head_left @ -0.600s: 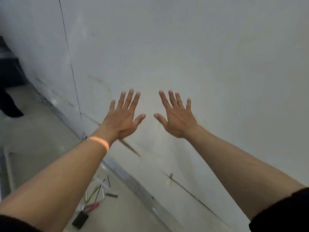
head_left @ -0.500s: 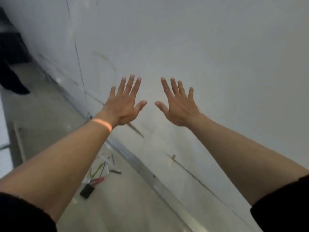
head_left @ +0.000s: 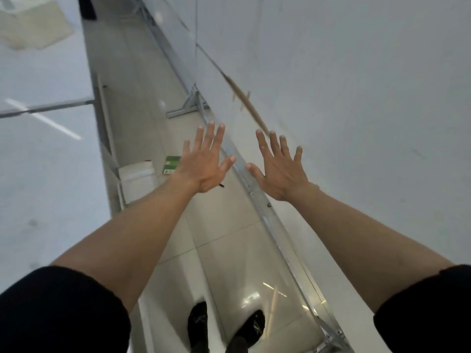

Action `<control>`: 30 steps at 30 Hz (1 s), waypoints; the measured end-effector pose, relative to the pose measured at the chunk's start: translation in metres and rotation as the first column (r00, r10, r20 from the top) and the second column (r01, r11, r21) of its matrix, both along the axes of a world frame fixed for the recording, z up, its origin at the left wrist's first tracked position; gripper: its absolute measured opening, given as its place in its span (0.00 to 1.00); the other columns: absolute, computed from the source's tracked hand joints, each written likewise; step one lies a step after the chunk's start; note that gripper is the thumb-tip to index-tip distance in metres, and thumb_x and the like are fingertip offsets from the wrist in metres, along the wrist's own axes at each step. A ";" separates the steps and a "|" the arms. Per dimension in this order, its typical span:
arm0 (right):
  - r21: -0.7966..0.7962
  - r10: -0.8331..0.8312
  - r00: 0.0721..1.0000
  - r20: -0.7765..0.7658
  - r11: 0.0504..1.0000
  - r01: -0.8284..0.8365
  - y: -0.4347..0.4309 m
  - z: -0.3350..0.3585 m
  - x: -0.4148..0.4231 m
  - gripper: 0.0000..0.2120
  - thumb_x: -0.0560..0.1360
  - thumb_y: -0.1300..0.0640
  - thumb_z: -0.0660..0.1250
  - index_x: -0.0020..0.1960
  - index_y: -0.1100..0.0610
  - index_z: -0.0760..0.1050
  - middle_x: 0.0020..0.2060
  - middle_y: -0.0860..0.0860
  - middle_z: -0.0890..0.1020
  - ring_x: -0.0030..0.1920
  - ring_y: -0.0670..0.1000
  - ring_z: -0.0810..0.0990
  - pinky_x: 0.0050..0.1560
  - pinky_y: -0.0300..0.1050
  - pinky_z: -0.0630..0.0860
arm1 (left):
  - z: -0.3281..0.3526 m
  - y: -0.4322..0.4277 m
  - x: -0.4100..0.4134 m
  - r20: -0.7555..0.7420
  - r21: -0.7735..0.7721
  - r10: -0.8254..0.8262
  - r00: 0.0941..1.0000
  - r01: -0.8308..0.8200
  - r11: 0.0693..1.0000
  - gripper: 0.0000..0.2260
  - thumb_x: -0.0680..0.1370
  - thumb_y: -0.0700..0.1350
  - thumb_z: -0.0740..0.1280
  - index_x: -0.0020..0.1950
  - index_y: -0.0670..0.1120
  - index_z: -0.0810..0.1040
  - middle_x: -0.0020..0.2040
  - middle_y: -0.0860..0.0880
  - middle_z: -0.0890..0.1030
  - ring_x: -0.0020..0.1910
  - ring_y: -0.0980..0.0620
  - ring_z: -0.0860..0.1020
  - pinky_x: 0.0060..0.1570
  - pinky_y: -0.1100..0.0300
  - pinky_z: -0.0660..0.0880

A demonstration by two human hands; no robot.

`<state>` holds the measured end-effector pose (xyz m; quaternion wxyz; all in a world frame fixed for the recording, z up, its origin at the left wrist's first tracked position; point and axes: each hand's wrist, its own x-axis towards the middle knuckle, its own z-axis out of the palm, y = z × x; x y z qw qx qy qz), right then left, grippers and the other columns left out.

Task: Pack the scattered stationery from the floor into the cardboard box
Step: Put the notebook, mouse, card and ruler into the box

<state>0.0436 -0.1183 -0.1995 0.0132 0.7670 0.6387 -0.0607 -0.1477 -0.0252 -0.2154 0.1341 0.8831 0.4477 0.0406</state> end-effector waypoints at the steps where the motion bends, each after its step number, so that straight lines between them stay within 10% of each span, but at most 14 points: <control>1: -0.019 0.019 1.000 -0.012 1.000 -0.019 0.002 -0.009 -0.010 0.39 0.80 0.31 0.42 0.81 0.48 0.30 0.83 0.57 0.41 0.82 0.62 0.42 0.76 0.74 0.45 | -0.011 -0.003 -0.012 -0.015 -0.019 0.028 0.999 -0.028 0.999 0.36 0.80 0.67 0.44 0.80 0.51 0.33 0.81 0.49 0.35 0.80 0.44 0.38 0.76 0.37 0.47; 15: -0.125 0.234 0.969 -0.084 0.962 -0.243 0.049 -0.068 -0.108 0.39 0.80 0.31 0.43 0.81 0.48 0.29 0.83 0.56 0.41 0.82 0.61 0.43 0.78 0.71 0.46 | -0.077 -0.009 -0.142 -0.126 -0.076 0.321 0.939 -0.331 0.940 0.36 0.80 0.67 0.44 0.80 0.51 0.32 0.80 0.48 0.32 0.79 0.44 0.35 0.76 0.38 0.46; 30: -0.193 0.292 0.944 -0.153 0.928 -0.318 0.132 -0.127 -0.053 0.39 0.81 0.32 0.44 0.80 0.47 0.26 0.83 0.56 0.41 0.82 0.61 0.41 0.78 0.70 0.44 | -0.131 0.050 -0.097 -0.182 -0.174 0.409 0.894 -0.439 0.881 0.36 0.81 0.66 0.45 0.79 0.52 0.30 0.80 0.49 0.32 0.79 0.42 0.35 0.77 0.39 0.48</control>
